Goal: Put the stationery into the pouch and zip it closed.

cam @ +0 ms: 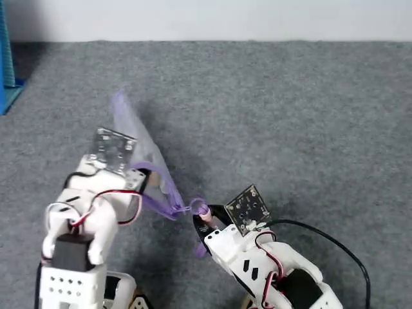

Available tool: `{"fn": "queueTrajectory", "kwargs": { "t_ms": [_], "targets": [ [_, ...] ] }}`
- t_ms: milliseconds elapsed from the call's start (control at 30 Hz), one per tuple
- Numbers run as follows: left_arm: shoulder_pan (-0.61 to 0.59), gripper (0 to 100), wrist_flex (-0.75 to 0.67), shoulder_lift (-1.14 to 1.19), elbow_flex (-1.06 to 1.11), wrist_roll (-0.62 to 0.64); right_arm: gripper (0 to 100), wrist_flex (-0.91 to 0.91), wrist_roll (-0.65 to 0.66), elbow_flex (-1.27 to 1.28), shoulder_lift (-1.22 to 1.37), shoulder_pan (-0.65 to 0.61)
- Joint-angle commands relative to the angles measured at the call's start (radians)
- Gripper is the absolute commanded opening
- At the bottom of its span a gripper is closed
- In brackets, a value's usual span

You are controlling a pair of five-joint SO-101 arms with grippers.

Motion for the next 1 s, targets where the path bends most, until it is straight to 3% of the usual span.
{"fn": "queueTrajectory", "kwargs": {
  "t_ms": [0, 333, 967],
  "targets": [
    [0.092, 22, -0.104, -0.003, 0.012, 0.006, 0.7, 0.001, -0.005, -0.054, -0.008, 0.018],
    [0.316, 22, -0.118, -0.011, 0.012, 0.008, 0.7, -0.004, -0.011, -0.055, -0.008, 0.024],
    [0.344, 22, 0.27, -0.012, -0.311, 0.052, 0.7, -0.073, -0.054, -0.057, -0.008, 0.025]
  ]
}}
